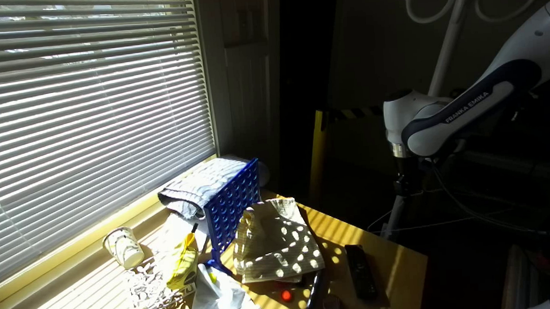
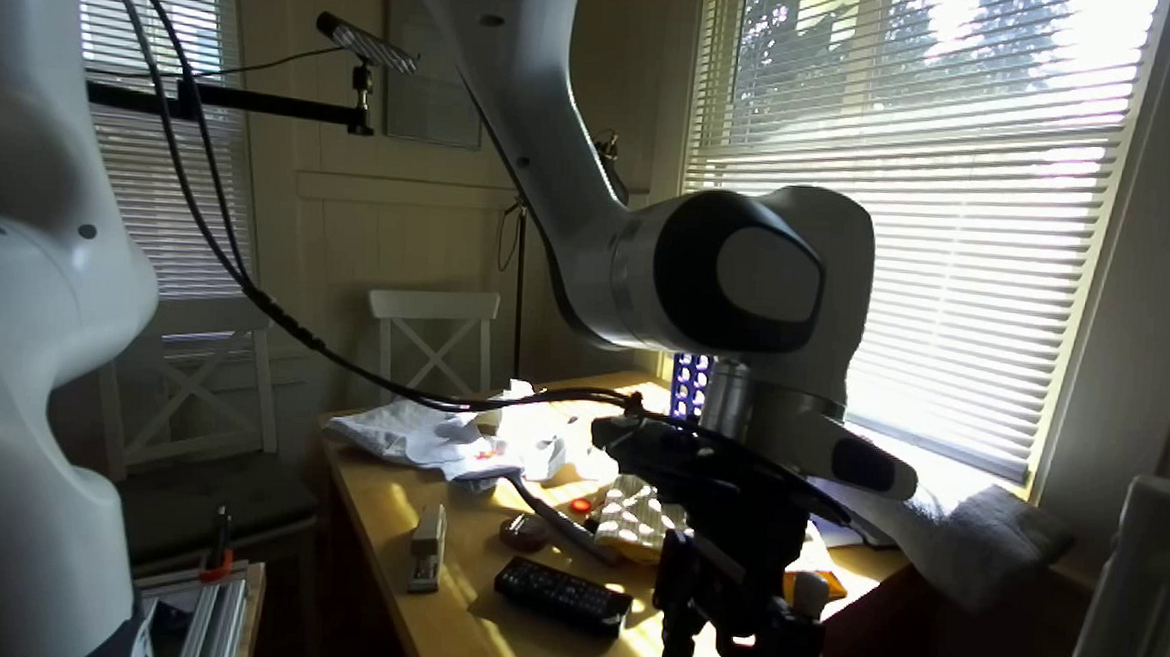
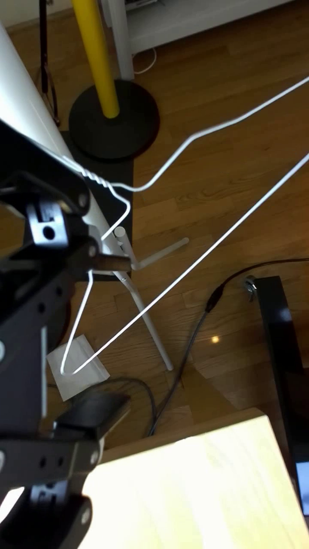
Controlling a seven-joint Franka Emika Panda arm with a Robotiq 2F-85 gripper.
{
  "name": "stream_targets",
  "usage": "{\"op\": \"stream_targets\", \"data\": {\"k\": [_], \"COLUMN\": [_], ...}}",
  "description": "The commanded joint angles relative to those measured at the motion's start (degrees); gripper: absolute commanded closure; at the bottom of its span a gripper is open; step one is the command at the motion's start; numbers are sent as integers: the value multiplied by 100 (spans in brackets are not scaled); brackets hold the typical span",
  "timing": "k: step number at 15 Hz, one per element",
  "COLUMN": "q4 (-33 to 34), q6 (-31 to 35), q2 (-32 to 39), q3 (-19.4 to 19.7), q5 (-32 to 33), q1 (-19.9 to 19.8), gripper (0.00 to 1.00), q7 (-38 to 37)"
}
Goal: Put the hanger on the stand
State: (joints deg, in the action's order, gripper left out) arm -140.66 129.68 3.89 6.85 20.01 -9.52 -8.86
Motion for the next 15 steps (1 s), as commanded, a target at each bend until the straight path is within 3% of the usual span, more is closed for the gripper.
{"op": "stream_targets", "data": {"k": [1, 15], "q4": [67, -279], "q6": [-77, 61], "q2": [4, -479], "q3": [20, -85], "q5": [-40, -217], "q1": [131, 348], "gripper": [0, 0], "q7": [67, -175]}}
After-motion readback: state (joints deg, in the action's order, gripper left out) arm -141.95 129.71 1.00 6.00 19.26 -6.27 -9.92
